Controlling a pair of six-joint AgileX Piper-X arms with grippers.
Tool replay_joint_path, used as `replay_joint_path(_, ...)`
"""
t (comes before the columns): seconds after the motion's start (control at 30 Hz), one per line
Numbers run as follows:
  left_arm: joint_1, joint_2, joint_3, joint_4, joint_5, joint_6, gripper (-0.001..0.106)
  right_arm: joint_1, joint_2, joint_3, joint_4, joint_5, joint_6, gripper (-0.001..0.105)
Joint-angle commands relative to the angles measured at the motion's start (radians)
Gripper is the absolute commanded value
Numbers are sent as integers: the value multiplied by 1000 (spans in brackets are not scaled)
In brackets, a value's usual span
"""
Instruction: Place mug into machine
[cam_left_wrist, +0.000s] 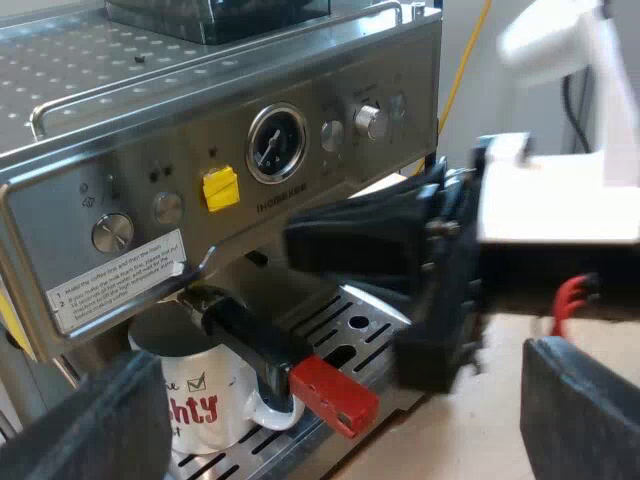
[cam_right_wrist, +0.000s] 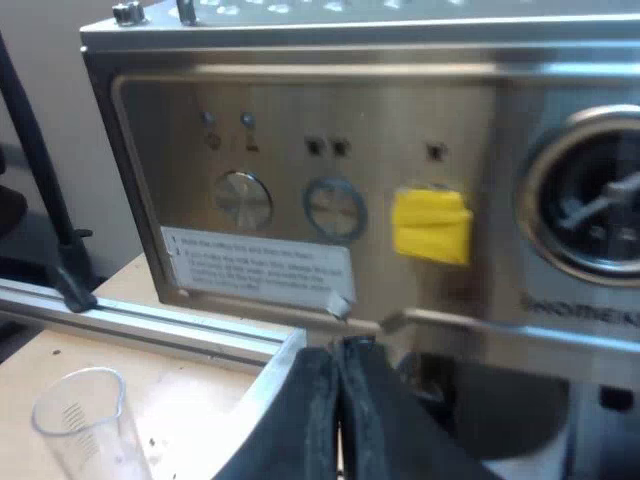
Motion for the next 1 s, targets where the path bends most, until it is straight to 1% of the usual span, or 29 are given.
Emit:
replay_joint_path(0.03,-1,-2,-2,-18,0,-4,73,-19,47,-47,-9,6,-16,0)
replay_joint_path(0.17,-1,-2,-2,-18,0,-4,73,-45,103,-105,-9,17,-24,0)
replay_joint_path(0.23,-1,-2,-2,-18,0,-4,73,-65,127,-137,-9,17,-42,0)
replay_joint_path(0.37,-1,-2,-2,-18,0,-4,73,-85,147,-166,-9,30,-52,0)
replay_joint_path(0.5,-1,-2,-2,-18,0,-4,73,-100,149,-166,-8,70,-64,0)
replay_joint_path(1.0,-1,-2,-2,-18,0,-4,73,-159,149,-166,-6,58,-62,0)
